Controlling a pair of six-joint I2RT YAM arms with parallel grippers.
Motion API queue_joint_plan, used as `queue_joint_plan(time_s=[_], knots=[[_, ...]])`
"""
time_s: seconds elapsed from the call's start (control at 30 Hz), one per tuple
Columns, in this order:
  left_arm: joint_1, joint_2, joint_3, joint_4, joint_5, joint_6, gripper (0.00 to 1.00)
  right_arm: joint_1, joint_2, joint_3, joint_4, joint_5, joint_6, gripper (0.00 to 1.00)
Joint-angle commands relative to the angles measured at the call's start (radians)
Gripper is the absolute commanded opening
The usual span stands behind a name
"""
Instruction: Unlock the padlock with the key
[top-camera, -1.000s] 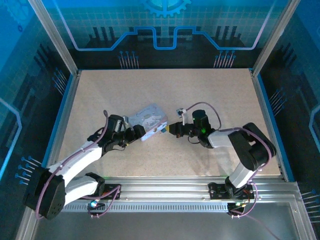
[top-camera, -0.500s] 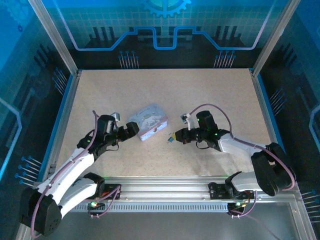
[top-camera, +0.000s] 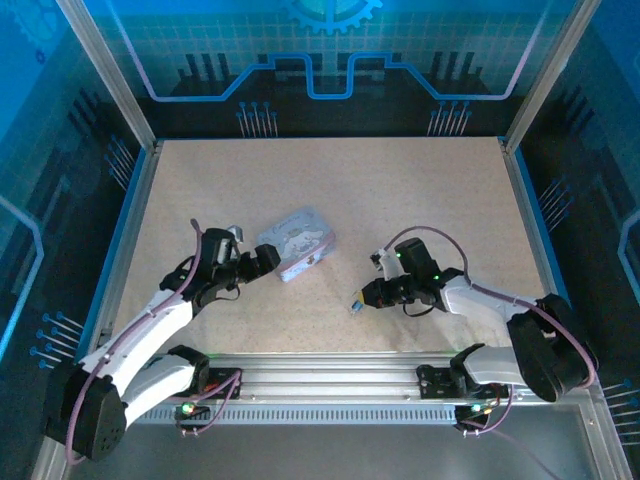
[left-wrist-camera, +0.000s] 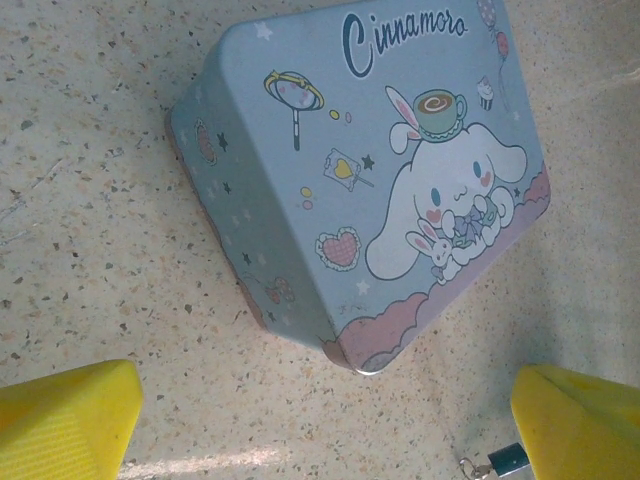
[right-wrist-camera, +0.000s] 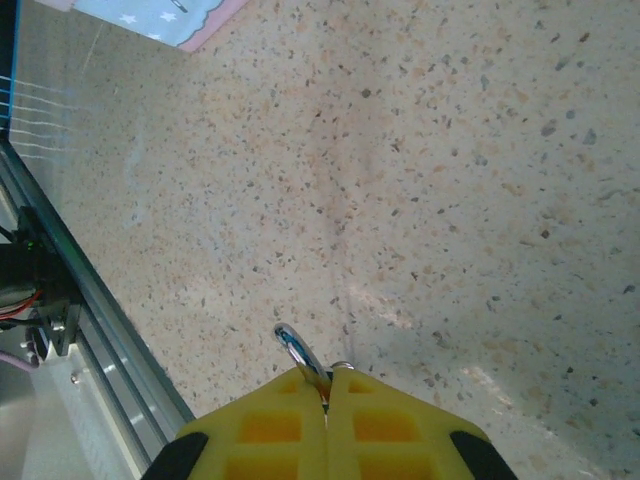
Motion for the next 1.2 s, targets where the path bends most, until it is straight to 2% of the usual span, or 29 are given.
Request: queue_joint_plan(time_s=[0.0,0.27,0.5,0.9,1.17], knots=[[0.01,0.01,-0.003,0.027,0.025,0.004,0.96,-0.003,0.048,0.005,0.014,0.005,-0.019,0.05],[0.01,0.009,-0.008,0.024,0.029,0.002,0.96,-0.009,0.183,0.029,0.099,-0.029,-0.014,0.07],[0.011,0.015,-0.012,0.029,0.033,0.0,0.96,-0.014,0.243,0.038,0.124,-0.042,-0.016,0.1],[0.013,0.014,-0.002,0.022,0.028,0.008,0.96,-0.022,0.191,0.045,0.075,0.007,-0.04,0.2],[0.023,-0.003,0.012,0.0,0.024,0.017,0.97,-0.033,0.079,0.048,0.009,0.064,-0.059,0.27]])
